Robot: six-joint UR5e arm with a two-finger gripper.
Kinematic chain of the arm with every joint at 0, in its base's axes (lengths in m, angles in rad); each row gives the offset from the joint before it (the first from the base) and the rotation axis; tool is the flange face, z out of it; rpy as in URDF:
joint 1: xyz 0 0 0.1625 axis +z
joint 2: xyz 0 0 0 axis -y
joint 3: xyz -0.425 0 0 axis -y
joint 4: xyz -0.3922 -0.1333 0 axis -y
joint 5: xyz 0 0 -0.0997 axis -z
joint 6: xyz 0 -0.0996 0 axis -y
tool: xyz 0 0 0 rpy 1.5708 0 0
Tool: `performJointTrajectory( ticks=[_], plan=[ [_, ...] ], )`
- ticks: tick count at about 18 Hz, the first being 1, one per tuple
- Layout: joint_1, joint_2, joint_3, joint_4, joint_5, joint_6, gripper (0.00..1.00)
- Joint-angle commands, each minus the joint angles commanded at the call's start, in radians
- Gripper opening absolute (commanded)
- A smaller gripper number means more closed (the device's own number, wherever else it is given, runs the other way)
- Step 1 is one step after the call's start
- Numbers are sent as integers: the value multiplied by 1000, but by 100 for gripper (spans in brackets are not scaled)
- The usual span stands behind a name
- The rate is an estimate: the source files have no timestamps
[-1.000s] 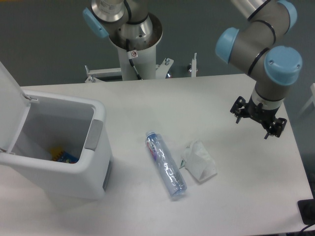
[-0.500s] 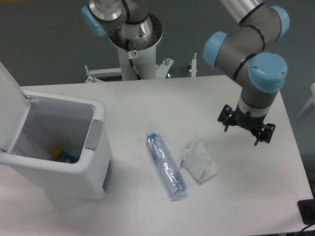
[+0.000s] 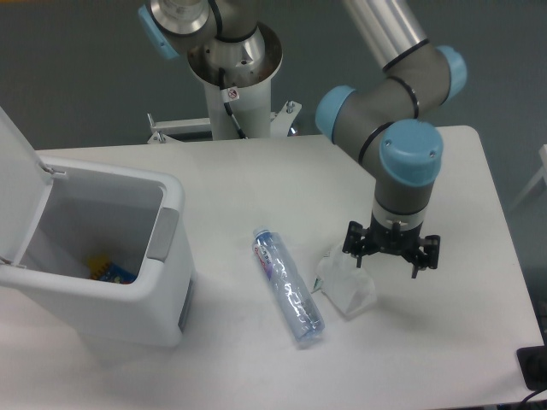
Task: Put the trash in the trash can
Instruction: 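Move the gripper over the crumpled white tissue and lower toward it, then close the gripper on the white tissue and lift it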
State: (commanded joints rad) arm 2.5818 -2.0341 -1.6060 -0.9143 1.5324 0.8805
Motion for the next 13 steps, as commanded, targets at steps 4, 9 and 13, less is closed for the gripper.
performJointTrajectory(
  ticks=[4,9,13],
  plan=[
    [-29,1,-40,0,11,-26,100],
    [-32,-20,-55,2,12,-26,100],
    [-32,-34,-54,2,12,-32,84]
  ],
)
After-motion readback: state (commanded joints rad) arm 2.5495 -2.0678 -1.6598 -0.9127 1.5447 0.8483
